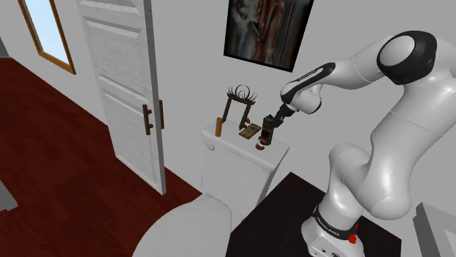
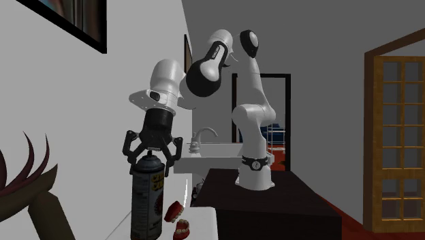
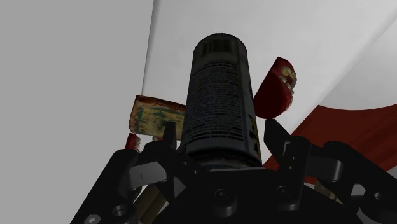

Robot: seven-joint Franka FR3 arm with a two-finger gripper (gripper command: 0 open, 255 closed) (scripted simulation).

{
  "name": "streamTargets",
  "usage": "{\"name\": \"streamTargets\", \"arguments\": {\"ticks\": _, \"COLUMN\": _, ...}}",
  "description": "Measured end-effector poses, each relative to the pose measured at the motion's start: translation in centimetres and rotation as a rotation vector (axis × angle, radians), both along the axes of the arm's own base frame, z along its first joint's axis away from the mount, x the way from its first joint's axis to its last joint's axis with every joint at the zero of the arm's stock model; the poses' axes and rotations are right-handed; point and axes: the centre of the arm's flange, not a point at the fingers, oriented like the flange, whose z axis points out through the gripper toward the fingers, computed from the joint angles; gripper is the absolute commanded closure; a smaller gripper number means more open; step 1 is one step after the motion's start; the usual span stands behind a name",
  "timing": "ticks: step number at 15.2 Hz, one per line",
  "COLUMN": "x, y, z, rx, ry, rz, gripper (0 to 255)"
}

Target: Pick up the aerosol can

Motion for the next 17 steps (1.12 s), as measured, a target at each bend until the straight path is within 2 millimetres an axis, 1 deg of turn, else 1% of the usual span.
{"name": "streamTargets", "arguments": {"ticks": 3, "x": 0.0, "y": 0.0, "z": 0.0, "rx": 0.000, "ry": 0.000, "rz": 0.000, "gripper": 255}}
{"name": "streamTargets", "arguments": {"ticks": 5, "x": -0.2, "y": -0.1, "z": 0.5, "rx": 0.001, "ry": 0.002, "rz": 0.000, "gripper": 255}}
{"name": "streamTargets", "arguments": {"ticks": 17, "x": -0.1, "y": 0.0, "z": 6.7, "rx": 0.001, "ry": 0.003, "rz": -0.001, "gripper": 255}}
